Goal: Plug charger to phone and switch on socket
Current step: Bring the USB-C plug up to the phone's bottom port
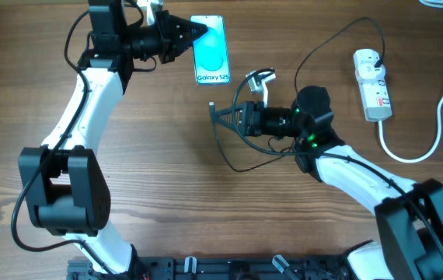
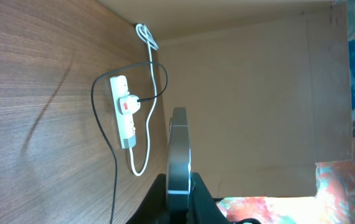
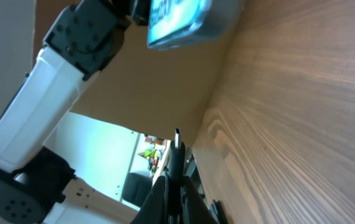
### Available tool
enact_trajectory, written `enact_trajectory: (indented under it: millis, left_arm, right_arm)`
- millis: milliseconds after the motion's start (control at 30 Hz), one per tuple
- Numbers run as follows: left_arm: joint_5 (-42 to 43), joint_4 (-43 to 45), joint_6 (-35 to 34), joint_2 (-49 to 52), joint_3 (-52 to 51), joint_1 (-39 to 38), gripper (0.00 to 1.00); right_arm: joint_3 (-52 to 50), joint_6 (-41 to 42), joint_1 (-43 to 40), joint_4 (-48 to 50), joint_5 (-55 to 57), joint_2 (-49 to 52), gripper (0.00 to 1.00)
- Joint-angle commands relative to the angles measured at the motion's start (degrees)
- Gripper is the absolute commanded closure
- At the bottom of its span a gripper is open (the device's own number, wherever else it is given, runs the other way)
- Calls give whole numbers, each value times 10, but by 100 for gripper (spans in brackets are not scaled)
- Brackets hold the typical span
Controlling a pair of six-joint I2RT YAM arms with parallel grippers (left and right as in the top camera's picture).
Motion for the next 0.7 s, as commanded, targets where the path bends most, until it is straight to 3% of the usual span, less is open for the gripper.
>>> enact_trajectory:
  millis: [0,667]
  left_arm:
    - [8,4,-12,-6,6,2,96]
    - [12,5,-11,-6,6,2,96]
  right_arm:
    - [2,42,0,62,7,25,96]
    - [2,59,-26,97,19,28,96]
